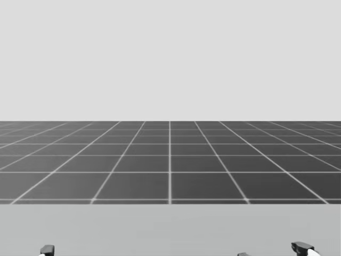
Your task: Pick up the potted meat can and lift it.
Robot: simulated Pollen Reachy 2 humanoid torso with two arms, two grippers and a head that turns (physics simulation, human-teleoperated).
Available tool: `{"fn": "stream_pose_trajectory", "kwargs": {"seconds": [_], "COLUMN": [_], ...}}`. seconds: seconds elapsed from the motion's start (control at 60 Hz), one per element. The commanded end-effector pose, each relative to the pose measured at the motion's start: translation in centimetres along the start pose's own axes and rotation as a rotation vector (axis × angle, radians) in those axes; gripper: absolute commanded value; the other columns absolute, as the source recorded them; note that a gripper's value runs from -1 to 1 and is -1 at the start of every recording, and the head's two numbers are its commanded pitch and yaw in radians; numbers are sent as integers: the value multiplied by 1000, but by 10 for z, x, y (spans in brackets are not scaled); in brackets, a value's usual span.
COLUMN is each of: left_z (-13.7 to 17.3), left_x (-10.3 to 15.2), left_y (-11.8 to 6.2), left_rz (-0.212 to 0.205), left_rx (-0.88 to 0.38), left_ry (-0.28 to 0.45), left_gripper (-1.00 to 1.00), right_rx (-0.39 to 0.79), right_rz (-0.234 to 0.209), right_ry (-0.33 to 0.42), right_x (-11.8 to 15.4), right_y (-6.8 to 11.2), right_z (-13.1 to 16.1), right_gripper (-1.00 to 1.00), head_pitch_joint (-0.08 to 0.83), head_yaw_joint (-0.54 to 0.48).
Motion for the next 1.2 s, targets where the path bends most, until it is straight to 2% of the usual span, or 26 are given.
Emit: {"fn": "stream_pose_trajectory", "kwargs": {"seconds": [0.017,0.05,0.117,0.417,0.533,0.75,0.983,1.2], "left_z": [0,0,0,0,0,-1,-1,2], "left_x": [0,0,0,2,2,2,2,5], "left_y": [0,0,0,1,1,2,2,0], "left_rz": [-4,-3,-1,5,4,6,3,2], "left_rx": [1,2,3,-2,-2,-3,-6,-25], "left_ry": [-2,-2,-3,-9,-9,-8,-5,-10], "left_gripper": [-1000,-1000,-1000,-1000,-1000,-1000,-1000,-1000], "right_rx": [-18,-11,0,-19,-19,-20,-14,-8], "right_rz": [-34,-12,-15,7,6,9,18,22], "right_ry": [-20,-31,-25,-13,-14,-15,-10,-4], "right_x": [0,1,2,4,4,4,3,0], "right_y": [1,0,0,-2,-2,-2,-1,1], "right_z": [3,3,3,1,1,2,2,1], "right_gripper": [-1000,-1000,-1000,-1000,-1000,-1000,-1000,-1000], "head_pitch_joint": [6,16,35,303,373,514,614,641], "head_yaw_joint": [-3,-3,-3,21,42,173,323,379]}}
